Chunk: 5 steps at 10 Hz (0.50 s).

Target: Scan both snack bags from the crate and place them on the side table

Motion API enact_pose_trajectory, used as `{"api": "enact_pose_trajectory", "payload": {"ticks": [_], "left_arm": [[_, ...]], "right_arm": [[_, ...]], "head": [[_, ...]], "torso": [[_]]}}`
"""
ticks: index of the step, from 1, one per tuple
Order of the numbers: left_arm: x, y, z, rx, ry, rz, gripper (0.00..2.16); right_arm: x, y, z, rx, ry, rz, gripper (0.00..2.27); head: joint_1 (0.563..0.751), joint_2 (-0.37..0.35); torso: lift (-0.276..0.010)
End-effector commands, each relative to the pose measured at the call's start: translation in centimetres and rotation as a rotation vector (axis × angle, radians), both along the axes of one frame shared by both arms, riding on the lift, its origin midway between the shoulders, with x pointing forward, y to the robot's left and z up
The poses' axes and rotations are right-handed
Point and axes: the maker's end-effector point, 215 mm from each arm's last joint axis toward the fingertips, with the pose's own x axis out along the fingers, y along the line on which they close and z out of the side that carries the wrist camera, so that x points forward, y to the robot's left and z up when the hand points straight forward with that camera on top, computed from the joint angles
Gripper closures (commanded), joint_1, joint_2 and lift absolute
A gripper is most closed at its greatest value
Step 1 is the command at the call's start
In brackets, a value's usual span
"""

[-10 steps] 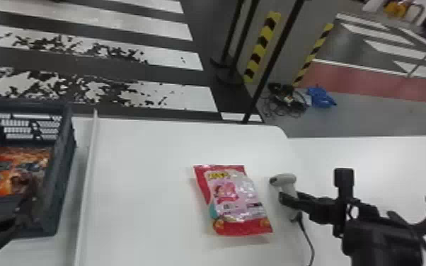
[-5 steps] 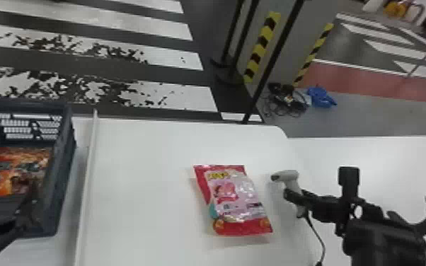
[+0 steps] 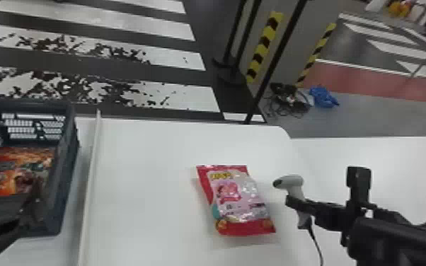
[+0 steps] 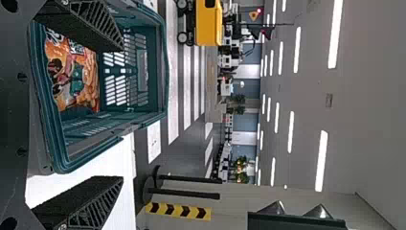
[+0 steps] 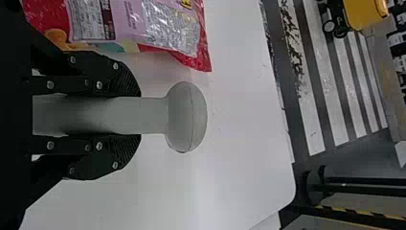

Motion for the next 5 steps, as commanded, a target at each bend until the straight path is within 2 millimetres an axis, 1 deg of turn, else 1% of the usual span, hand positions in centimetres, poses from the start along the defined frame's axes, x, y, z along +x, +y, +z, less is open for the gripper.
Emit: {"api": "enact_pose_trajectory", "payload": {"ticks": [1, 2, 4, 5], "left_arm": [[0.1, 0.1, 0.0, -0.001, 0.000, 0.000, 0.03], [0.1, 0.1, -0.1, -0.001, 0.001, 0.000, 0.03], [0.1, 0.0, -0.3, -0.001, 0.005, -0.001, 0.03], [0.2, -0.4, -0.3, -0.003, 0.004, -0.008, 0.03]], "right_arm": [[-2.3, 2.1, 0.6, 0.052, 0.066, -0.033, 2.22], [-3.1, 2.8, 1.9, 0.026, 0.065, -0.021, 2.22], [-5.3, 5.3, 3.7, 0.017, 0.087, -0.009, 2.22], [-6.5, 6.6, 3.9, 0.045, 0.117, -0.019, 2.22]], "head": [[0.695, -0.326], [0.695, -0.314], [0.695, -0.294], [0.695, -0.287]], "torso": [[-0.098], [-0.098], [-0.098], [-0.098]]}}
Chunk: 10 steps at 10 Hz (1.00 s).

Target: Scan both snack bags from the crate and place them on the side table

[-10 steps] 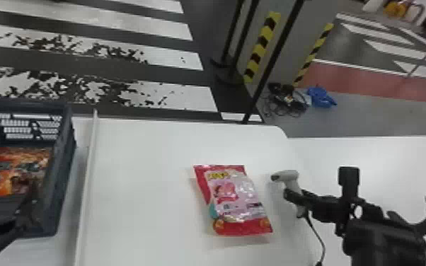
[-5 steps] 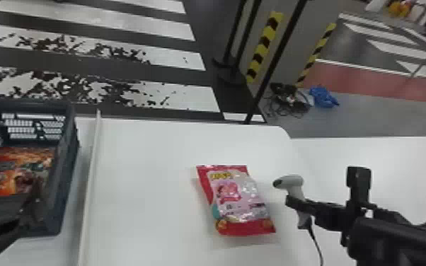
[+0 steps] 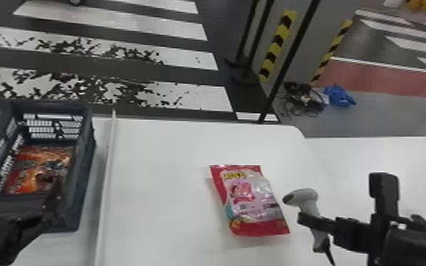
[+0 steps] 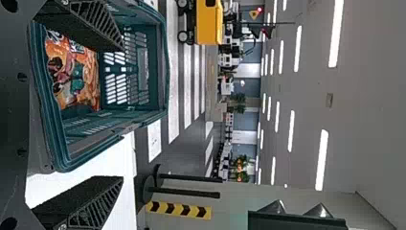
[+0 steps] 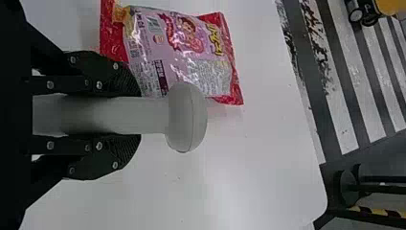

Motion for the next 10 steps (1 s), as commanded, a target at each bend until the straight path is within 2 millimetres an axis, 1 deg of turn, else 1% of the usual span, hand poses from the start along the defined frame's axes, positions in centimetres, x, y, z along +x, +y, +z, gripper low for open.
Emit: {"api": "enact_pose_trajectory", "payload": {"ticks": [1, 3, 6, 7, 9, 10], "left_arm": [[0.0, -0.3, -0.1, -0.002, 0.001, -0.006, 0.03], [0.0, -0.3, -0.3, -0.002, 0.004, -0.005, 0.03], [0.0, -0.3, -0.3, -0.001, 0.004, -0.007, 0.03], [0.0, -0.4, -0.2, -0.003, 0.003, -0.008, 0.03], [0.0, -0.3, -0.3, 0.001, 0.004, -0.010, 0.03], [0.0, -0.3, -0.3, -0.001, 0.004, -0.010, 0.03]], "right_arm": [[-1.4, 2.3, 0.5, 0.026, 0.020, 0.016, 2.22], [-1.7, 4.9, 0.9, 0.026, 0.018, 0.076, 2.22], [-2.3, 8.8, 0.6, 0.028, 0.040, 0.146, 2.22], [-2.3, 10.0, 0.5, 0.028, 0.042, 0.171, 2.22], [-1.8, 11.6, 0.3, 0.019, 0.043, 0.203, 2.22], [-1.3, 12.3, 0.5, 0.015, 0.035, 0.217, 2.22]], "head": [[0.695, -0.276], [0.695, -0.248], [0.695, -0.200], [0.695, -0.180], [0.695, -0.144], [0.695, -0.137]], "torso": [[-0.098], [-0.098], [-0.098], [-0.098], [-0.098], [-0.098]]}}
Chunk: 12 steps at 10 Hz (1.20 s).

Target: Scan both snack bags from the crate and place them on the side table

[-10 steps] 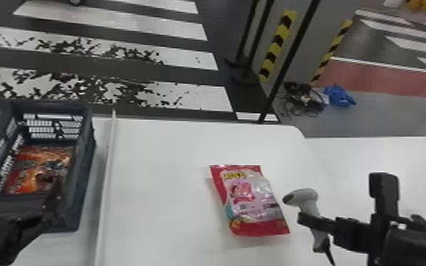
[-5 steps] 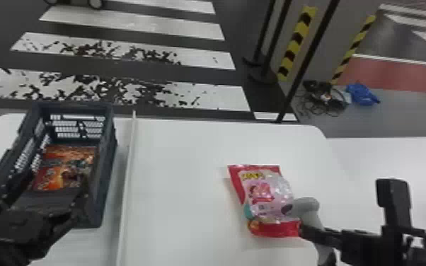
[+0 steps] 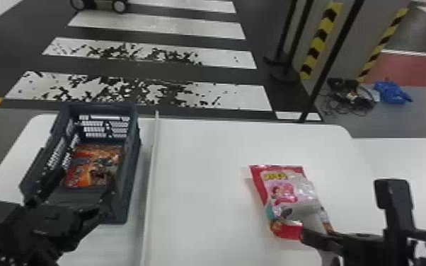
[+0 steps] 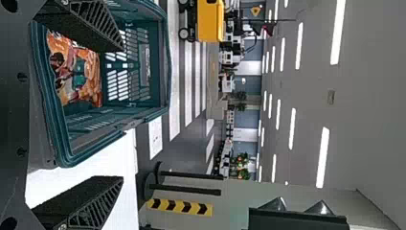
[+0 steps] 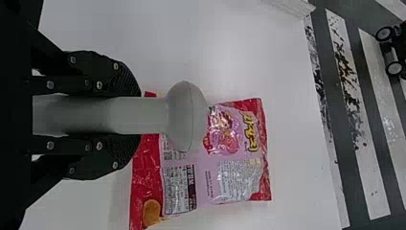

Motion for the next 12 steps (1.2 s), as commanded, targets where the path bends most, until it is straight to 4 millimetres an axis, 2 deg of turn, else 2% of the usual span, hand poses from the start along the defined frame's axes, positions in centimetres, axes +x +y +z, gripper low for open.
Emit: {"api": "enact_pose_trajectory", "payload": {"ticks": [1, 3, 7, 8, 10, 12], "left_arm": [[0.0, 0.0, 0.0, 0.000, -0.001, 0.000, 0.03], [0.1, 0.1, 0.0, -0.001, -0.001, 0.001, 0.03], [0.0, 0.0, -0.1, -0.002, 0.001, 0.000, 0.03], [0.0, 0.0, -0.1, -0.002, 0.001, 0.000, 0.03], [0.0, -0.2, -0.2, -0.003, 0.003, -0.004, 0.03], [0.0, -0.3, -0.1, -0.004, 0.001, -0.006, 0.03]], "right_arm": [[0.7, 0.8, 0.1, -0.004, -0.005, 0.013, 2.22], [1.6, 0.8, 0.1, -0.011, -0.010, 0.014, 2.22], [1.7, 0.5, -0.5, -0.011, 0.003, 0.008, 2.22], [1.9, -0.1, -0.3, -0.019, -0.004, -0.004, 2.22], [3.9, -2.4, 1.4, 0.002, -0.056, -0.056, 2.22], [6.8, -6.5, 2.3, -0.036, -0.146, -0.080, 2.22]], "head": [[0.695, -0.122], [0.695, -0.108], [0.695, -0.105], [0.695, -0.106], [0.695, -0.121], [0.695, -0.158]], "torso": [[-0.098], [-0.098], [-0.098], [-0.098], [-0.098], [-0.098]]}}
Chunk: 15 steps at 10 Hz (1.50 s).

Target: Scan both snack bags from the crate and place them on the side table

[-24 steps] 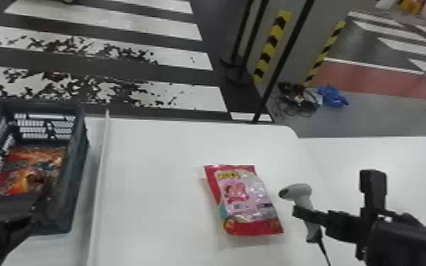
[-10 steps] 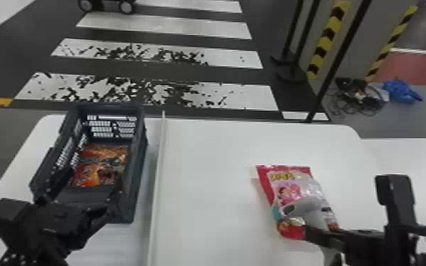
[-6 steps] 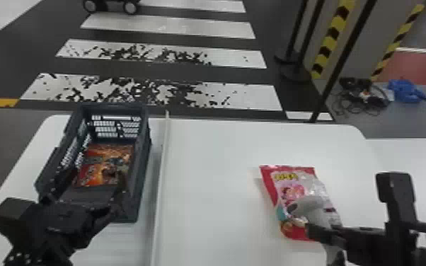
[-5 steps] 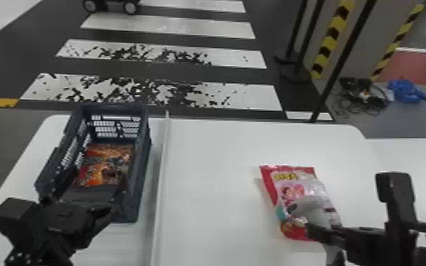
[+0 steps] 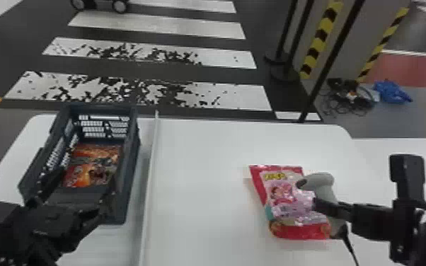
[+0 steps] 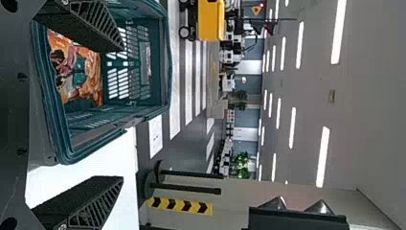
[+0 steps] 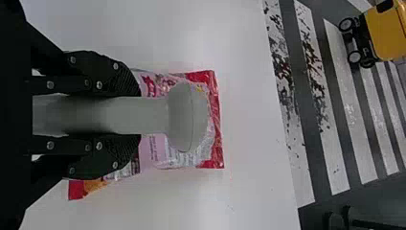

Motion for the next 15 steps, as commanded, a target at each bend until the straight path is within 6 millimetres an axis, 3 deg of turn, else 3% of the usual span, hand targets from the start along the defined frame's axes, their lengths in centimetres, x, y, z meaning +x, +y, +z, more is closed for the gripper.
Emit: {"api": "enact_pose_trajectory", "payload": {"ticks": [1, 5, 8, 12, 15], "left_arm": [[0.0, 0.0, -0.2, -0.001, 0.003, 0.000, 0.03], [-0.1, 0.0, -0.4, 0.002, 0.006, -0.001, 0.03], [-0.1, -0.1, -0.5, 0.002, 0.009, -0.003, 0.03], [-0.2, -0.1, -1.0, 0.004, 0.017, -0.002, 0.03], [-0.2, 0.0, -1.0, 0.005, 0.018, -0.002, 0.03]], "right_arm": [[1.7, -3.4, 0.4, -0.051, -0.064, -0.018, 2.22], [4.1, -11.6, 0.3, -0.153, -0.198, -0.065, 2.22], [5.1, -15.3, -0.3, -0.183, -0.257, -0.098, 2.22], [6.3, -15.3, -5.5, -0.162, -0.226, -0.099, 2.22], [6.2, -13.9, -9.7, -0.105, -0.161, -0.096, 2.22]], "head": [[0.695, -0.172], [0.695, -0.280], [0.695, -0.334], [0.695, -0.350], [0.695, -0.343]], "torso": [[-0.098], [-0.098], [-0.098], [-0.098], [-0.098]]}}
